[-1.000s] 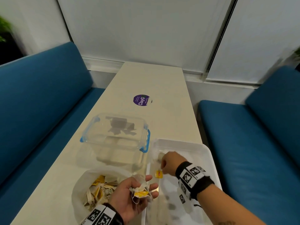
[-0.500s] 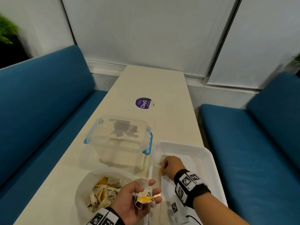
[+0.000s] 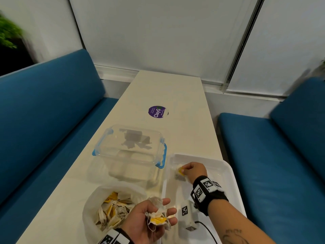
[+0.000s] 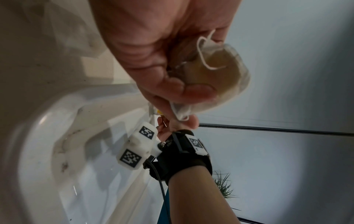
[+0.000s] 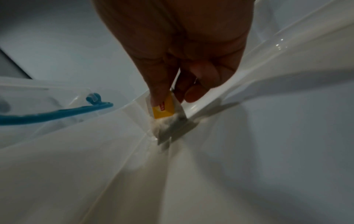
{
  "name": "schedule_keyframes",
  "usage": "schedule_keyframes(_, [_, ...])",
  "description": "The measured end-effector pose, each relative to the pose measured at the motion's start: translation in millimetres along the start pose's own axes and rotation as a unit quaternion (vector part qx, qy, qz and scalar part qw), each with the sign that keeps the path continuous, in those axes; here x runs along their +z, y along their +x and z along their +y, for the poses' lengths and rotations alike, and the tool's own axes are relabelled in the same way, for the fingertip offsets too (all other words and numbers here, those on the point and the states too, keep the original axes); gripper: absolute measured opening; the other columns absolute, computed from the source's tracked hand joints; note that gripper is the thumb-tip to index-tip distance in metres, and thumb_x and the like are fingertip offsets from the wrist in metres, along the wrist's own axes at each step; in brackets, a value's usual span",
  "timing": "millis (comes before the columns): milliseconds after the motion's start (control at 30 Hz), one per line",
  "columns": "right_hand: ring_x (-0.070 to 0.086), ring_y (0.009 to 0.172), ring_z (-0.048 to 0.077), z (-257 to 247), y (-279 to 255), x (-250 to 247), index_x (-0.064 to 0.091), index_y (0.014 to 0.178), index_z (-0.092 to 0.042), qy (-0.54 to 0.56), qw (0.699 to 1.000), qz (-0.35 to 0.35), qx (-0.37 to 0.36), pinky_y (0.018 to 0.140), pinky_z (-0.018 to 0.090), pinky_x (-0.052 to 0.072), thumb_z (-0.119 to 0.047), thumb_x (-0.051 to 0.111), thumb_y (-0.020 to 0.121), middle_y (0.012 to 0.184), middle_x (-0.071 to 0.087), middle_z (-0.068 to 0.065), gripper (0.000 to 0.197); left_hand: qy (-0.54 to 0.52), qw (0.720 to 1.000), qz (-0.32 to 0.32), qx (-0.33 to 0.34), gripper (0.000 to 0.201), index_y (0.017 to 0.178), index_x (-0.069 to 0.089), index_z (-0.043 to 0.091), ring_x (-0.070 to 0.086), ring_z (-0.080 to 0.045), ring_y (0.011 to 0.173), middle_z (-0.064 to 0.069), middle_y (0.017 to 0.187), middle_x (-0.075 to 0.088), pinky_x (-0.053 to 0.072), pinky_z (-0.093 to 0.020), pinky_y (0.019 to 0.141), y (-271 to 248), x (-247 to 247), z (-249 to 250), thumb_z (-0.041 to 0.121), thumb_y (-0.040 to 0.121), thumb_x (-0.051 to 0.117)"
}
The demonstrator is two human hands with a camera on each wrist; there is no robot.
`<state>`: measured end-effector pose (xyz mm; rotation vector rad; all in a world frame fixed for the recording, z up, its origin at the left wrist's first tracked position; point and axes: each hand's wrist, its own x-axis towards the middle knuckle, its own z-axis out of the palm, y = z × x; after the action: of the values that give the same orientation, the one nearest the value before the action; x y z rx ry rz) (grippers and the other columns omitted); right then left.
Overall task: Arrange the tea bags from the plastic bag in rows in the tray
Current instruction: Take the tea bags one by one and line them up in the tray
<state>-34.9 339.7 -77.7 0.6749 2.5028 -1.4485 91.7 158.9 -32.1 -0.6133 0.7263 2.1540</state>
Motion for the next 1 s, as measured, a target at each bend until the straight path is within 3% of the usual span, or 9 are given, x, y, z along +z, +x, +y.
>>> schedule_keyframes(133, [0.055, 0.062, 0.017, -10.7, 5.7, -7.2, 0.059, 0.072, -0.014, 0.037, 0.997, -0.066, 0.008, 0.057, 0.028, 0.048, 0.003, 0.058, 0.086, 0.071, 0.058, 0.004, 0.021, -0.003, 1.000, 0.002, 0.000, 0.042, 0.099, 0.063, -0.008, 0.066, -0.041, 0.056, -0.030, 0.083, 0.068, 0.050, -0.030, 0.039, 2.7, -2.8, 0.3, 0.003, 0.065, 0.039])
schedule_keyframes(200, [0.057, 0.070, 0.021, -15.2, 9.0, -7.1, 0.057, 0.086, -0.013, 0.045, 0.995, -0.088, 0.031, 0.056, 0.030, 0.050, 0.005, 0.053, 0.088, 0.081, 0.057, 0.006, 0.019, 0.001, 1.000, 0.010, -0.002, 0.042, 0.099, 0.063, -0.007, 0.067, -0.040, 0.058, -0.030, 0.083, 0.068, 0.052, -0.031, 0.044, 5.4, -3.5, -0.1, 0.003, 0.065, 0.040])
schedule_keyframes(267, [0.056, 0.077, 0.026, -16.7, 13.2, -1.8, 0.053, 0.088, -0.013, 0.047, 0.996, -0.066, 0.038, 0.055, 0.032, 0.051, 0.008, 0.050, 0.088, 0.087, 0.054, 0.010, 0.021, 0.006, 1.000, 0.011, -0.005, 0.043, 0.100, 0.062, -0.007, 0.067, -0.040, 0.060, -0.030, 0.083, 0.069, 0.052, -0.031, 0.046, 7.0, -3.0, -0.4, 0.003, 0.065, 0.040])
schedule_keyframes(400, [0.047, 0.061, 0.022, -12.7, 13.6, 15.2, 0.043, 0.075, -0.014, 0.061, 0.998, 0.001, 0.025, 0.046, 0.024, 0.043, 0.012, 0.038, 0.084, 0.073, 0.048, 0.007, 0.027, 0.000, 1.000, -0.001, -0.013, 0.040, 0.097, 0.062, -0.008, 0.066, -0.041, 0.056, -0.030, 0.081, 0.068, 0.051, -0.029, 0.037, 6.3, 2.2, 0.2, 0.002, 0.066, 0.038])
schedule_keyframes(533, [0.051, 0.074, 0.023, -7.4, 13.5, 23.0, 0.042, 0.068, -0.021, 0.016, 0.999, 0.022, -0.016, 0.065, 0.028, 0.046, 0.011, 0.048, 0.077, 0.083, 0.055, 0.006, 0.034, 0.001, 1.000, 0.003, -0.003, 0.039, 0.092, 0.063, -0.011, 0.067, -0.042, 0.057, -0.033, 0.081, 0.068, 0.055, -0.037, 0.041, 9.7, 5.3, -1.0, 0.002, 0.065, 0.039])
schedule_keyframes(667, [0.049, 0.072, 0.019, -11.5, 12.7, 19.0, 0.041, 0.065, -0.023, -0.045, 0.998, 0.039, -0.034, 0.056, 0.023, 0.039, 0.000, 0.056, 0.082, 0.077, 0.052, -0.002, 0.032, 0.006, 1.000, 0.006, -0.015, 0.038, 0.089, 0.066, -0.008, 0.067, -0.042, 0.060, -0.031, 0.083, 0.069, 0.052, -0.032, 0.044, 11.8, 0.2, -2.3, 0.002, 0.065, 0.039])
schedule_keyframes(733, [0.050, 0.074, 0.019, -13.3, 13.8, 17.1, 0.042, 0.064, -0.023, -0.061, 0.997, 0.041, -0.033, 0.064, 0.023, 0.041, 0.000, 0.056, 0.082, 0.079, 0.054, -0.001, 0.032, 0.013, 1.000, 0.009, -0.010, 0.039, 0.093, 0.066, -0.008, 0.068, -0.042, 0.064, -0.031, 0.087, 0.069, 0.054, -0.034, 0.051, 13.7, -2.9, -2.8, 0.003, 0.065, 0.040])
schedule_keyframes(833, [0.052, 0.081, 0.020, -14.3, 14.9, 14.6, 0.046, 0.061, -0.022, -0.081, 0.996, 0.036, -0.022, 0.072, 0.024, 0.044, 0.001, 0.059, 0.080, 0.084, 0.056, 0.000, 0.033, 0.010, 1.000, 0.013, -0.012, 0.038, 0.090, 0.066, -0.008, 0.068, -0.043, 0.062, -0.031, 0.085, 0.069, 0.053, -0.033, 0.046, 12.2, -2.2, -0.9, 0.003, 0.065, 0.040])
schedule_keyframes(1000, [0.063, 0.090, 0.028, -17.5, 12.7, 12.6, 0.050, 0.056, -0.020, -0.055, 0.998, 0.036, -0.006, 0.084, 0.040, 0.055, 0.006, 0.061, 0.075, 0.082, 0.059, 0.005, 0.034, 0.002, 1.000, 0.011, -0.013, 0.038, 0.092, 0.065, -0.009, 0.067, -0.043, 0.058, -0.031, 0.082, 0.068, 0.051, -0.030, 0.037, 10.5, 0.6, 1.3, 0.002, 0.066, 0.039])
